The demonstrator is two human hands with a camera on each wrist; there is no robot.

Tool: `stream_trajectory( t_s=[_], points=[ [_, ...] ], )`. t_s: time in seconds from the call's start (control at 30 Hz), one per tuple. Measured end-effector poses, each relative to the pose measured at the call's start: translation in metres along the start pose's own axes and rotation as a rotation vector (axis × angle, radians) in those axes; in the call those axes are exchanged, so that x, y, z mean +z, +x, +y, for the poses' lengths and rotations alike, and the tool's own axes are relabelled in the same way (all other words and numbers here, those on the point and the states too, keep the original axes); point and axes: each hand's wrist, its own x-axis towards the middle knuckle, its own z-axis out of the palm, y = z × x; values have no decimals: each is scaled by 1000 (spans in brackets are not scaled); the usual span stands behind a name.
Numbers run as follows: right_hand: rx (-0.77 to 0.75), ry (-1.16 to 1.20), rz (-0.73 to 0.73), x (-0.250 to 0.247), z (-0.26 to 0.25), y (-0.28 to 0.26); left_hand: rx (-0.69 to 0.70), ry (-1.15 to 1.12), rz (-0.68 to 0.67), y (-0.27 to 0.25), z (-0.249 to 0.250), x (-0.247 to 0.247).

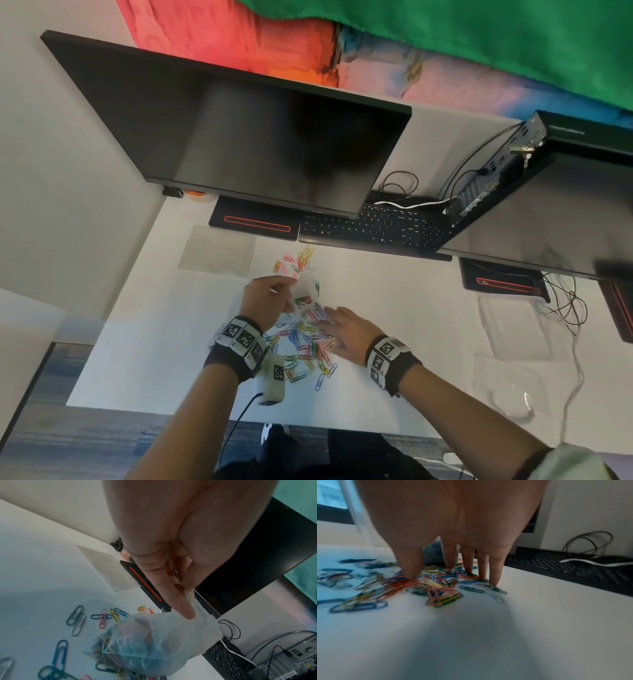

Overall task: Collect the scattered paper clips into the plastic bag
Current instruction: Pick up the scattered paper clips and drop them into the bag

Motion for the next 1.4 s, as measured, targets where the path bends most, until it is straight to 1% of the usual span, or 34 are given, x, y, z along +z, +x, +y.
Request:
stream_trajectory(
  t_s=[0.13,0.2,0.27,0.33,0.4,0.43,0.47,0.5,0.53,0.6,0.67,0.73,0.8,0.87,0.93,0.97,1.03,1.1,1.13,1.17,1.23,1.27,1.3,1.33,1.4],
  points=[
    [0,19,102,6,3,6,-14,-12,-10,-3,1,6],
    [81,92,124,1,6,8,-13,-6,-15,-4,2,8],
    [242,238,222,-9,7,8,-10,-5,-21,-5,1,10],
    [457,521,361,-20,11,4,-12,-3,-27,-5,1,13],
    [641,985,452,-31,17,-2,-9,-6,-34,-7,3,16],
    [678,1248,455,-38,16,-4,-12,-17,-36,-7,3,18],
    [659,1493,453,-47,14,-7,-16,-26,-38,-8,3,19],
    [614,1682,456,-55,11,-9,-17,-31,-40,-8,3,21],
    [550,1801,446,-64,8,-10,-18,-29,-45,-8,2,24],
    [444,1872,400,-77,0,-9,-10,-26,-55,-8,1,30],
    [416,1803,316,-85,-11,-7,-12,-15,-72,-9,1,37],
    [475,1591,242,-83,-19,0,-19,-11,-101,-10,-1,43],
    [556,1331,251,-79,-25,7,-27,-7,-114,-9,-2,48],
    [609,1140,283,-80,-31,10,-27,14,-108,-7,-2,51],
    [599,1017,324,-85,-37,7,-30,42,-100,-7,1,52],
    [569,938,344,-85,-38,7,-33,45,-102,-6,2,53],
    [461,784,304,-88,-40,5,-34,51,-119,-4,2,53],
    [364,708,222,-88,-40,3,-27,58,-122,-4,2,52],
    [324,692,226,-88,-39,2,-28,53,-115,-4,2,51],
    [313,720,271,-87,-35,-1,-30,46,-107,-5,2,50],
    [375,820,409,-80,-19,-5,-38,32,-91,-7,3,47],
    [414,804,447,-73,-7,-7,-40,24,-86,-8,2,45],
    [444,736,428,-65,4,-8,-40,17,-83,-9,2,43],
    [457,643,343,-57,13,-11,-39,11,-82,-10,1,42],
    [401,520,154,-35,19,-14,-50,-11,-82,-10,-3,39]
  ],
)
